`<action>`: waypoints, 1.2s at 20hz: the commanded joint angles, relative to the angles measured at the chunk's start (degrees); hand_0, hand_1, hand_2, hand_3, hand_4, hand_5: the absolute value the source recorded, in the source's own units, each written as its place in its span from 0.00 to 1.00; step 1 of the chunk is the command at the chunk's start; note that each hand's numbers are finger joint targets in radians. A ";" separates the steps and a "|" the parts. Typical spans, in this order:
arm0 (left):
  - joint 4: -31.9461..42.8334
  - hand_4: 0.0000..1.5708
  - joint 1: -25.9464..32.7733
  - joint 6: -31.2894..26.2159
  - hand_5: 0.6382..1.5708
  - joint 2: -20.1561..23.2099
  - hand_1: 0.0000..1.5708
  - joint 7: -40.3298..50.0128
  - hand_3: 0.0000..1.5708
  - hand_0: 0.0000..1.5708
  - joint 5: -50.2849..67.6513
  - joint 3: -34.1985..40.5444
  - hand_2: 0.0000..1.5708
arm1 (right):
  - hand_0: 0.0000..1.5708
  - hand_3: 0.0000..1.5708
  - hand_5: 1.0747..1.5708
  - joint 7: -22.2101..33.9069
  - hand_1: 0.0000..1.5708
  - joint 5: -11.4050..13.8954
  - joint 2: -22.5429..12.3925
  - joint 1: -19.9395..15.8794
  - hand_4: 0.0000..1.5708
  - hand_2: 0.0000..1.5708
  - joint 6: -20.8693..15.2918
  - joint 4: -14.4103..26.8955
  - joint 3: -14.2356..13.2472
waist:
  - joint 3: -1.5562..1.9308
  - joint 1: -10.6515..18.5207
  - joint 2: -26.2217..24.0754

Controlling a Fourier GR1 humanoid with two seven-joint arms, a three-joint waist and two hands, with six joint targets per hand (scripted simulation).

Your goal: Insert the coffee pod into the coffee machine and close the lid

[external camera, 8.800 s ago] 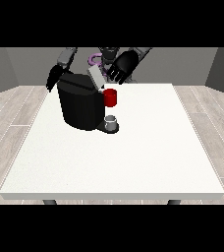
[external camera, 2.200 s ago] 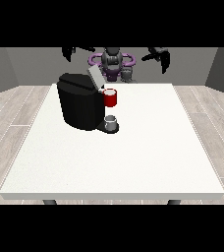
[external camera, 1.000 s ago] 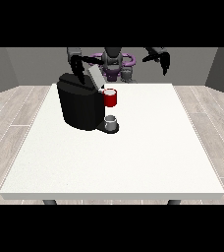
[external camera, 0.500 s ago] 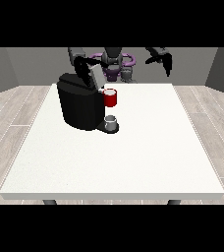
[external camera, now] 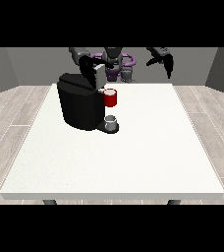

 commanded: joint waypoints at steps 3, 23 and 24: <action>0.00 0.20 -1.91 0.08 1.00 -0.42 0.00 0.59 0.00 0.00 -0.75 -1.48 0.00 | 0.00 0.00 1.00 -2.54 0.00 2.35 3.68 -4.13 0.00 0.00 -0.10 -1.80 4.15 | -0.57 3.02 0.93; 1.83 0.27 -8.53 -2.49 1.00 -2.13 0.00 -1.14 0.00 0.00 -0.08 -4.51 0.00 | 0.00 0.00 1.00 12.95 0.00 7.25 -3.42 -13.36 0.00 0.00 -1.53 -11.71 4.38 | -0.57 14.75 5.96; 1.33 0.28 -8.96 -2.14 1.00 -2.31 0.00 -2.09 0.00 0.00 -0.18 -4.52 0.00 | 0.00 0.00 1.00 11.53 0.00 7.56 -5.52 -13.41 0.00 0.00 -1.56 -11.75 3.25 | -0.52 15.78 8.83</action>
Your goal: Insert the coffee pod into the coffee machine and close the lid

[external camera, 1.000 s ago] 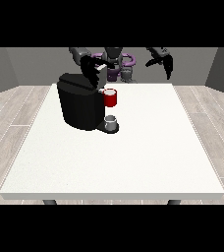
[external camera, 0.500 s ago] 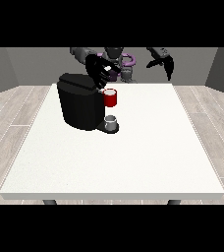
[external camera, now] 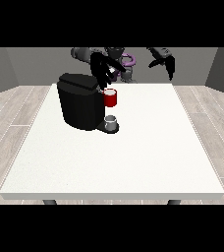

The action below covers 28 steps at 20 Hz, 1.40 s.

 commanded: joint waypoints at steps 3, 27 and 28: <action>0.11 0.23 -1.99 -1.50 1.00 -1.16 0.00 -0.25 0.00 0.00 0.65 -1.65 0.00 | 0.00 0.00 1.00 -6.10 0.00 -0.75 3.52 -6.95 0.00 0.00 1.58 -5.55 3.19 | -2.15 8.98 2.95; -3.07 0.16 -4.32 -2.64 1.00 0.74 0.00 -0.08 0.00 0.00 1.79 -0.75 0.00 | 0.00 0.00 1.00 -23.02 0.00 -2.03 8.95 -12.59 0.00 0.00 2.60 1.32 2.51 | -2.24 6.64 7.30; -3.21 0.16 -1.85 -2.41 1.00 0.11 0.00 2.63 0.00 0.00 2.05 -1.05 0.00 | 0.00 0.00 1.00 -24.45 0.00 -2.11 11.23 -8.93 0.11 0.00 2.55 0.43 3.89 | -2.22 5.12 3.80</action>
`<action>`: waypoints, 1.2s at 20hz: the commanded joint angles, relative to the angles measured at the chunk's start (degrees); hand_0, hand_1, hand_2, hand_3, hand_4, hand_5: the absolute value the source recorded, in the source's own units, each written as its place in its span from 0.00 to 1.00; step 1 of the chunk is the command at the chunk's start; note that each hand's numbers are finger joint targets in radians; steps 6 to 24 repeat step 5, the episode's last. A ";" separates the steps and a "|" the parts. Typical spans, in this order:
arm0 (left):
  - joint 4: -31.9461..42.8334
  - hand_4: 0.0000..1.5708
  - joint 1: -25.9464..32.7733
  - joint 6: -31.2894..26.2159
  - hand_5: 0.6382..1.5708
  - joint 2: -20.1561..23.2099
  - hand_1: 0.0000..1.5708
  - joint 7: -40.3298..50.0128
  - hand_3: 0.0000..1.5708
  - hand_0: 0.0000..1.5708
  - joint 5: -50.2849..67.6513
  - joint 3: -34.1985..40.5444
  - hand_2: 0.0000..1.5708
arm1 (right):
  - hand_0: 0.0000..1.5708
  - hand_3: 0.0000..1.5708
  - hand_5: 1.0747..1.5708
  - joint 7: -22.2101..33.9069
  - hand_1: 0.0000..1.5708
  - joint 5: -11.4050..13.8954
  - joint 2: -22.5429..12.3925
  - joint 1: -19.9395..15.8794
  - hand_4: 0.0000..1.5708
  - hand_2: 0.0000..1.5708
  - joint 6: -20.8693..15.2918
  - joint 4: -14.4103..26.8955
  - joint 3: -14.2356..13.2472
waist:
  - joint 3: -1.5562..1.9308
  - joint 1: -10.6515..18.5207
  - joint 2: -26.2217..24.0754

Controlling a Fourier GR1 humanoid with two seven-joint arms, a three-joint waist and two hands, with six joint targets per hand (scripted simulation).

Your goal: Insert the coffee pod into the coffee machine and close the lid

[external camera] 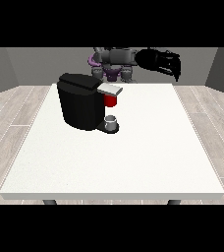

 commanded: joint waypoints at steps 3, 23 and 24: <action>2.76 0.17 7.74 0.66 1.00 0.74 0.00 -2.43 0.00 0.00 0.79 2.56 0.00 | 0.00 0.00 1.00 -6.03 0.00 -0.05 9.46 7.97 0.12 0.00 -0.39 -3.15 6.01 | -0.03 -7.10 -7.12; 3.90 0.17 7.96 -0.22 1.00 2.83 0.00 -1.63 0.00 0.00 2.73 5.47 0.00 | 0.00 0.00 1.00 -7.48 0.00 -0.57 12.08 10.90 0.17 0.00 0.27 -3.16 8.12 | -0.02 -9.10 -8.41; 3.90 0.17 7.96 -0.22 1.00 2.83 0.00 -1.63 0.00 0.00 2.73 5.47 0.00 | 0.00 0.00 1.00 -7.48 0.00 -0.57 12.08 10.90 0.17 0.00 0.27 -3.16 8.12 | -0.02 -9.10 -8.41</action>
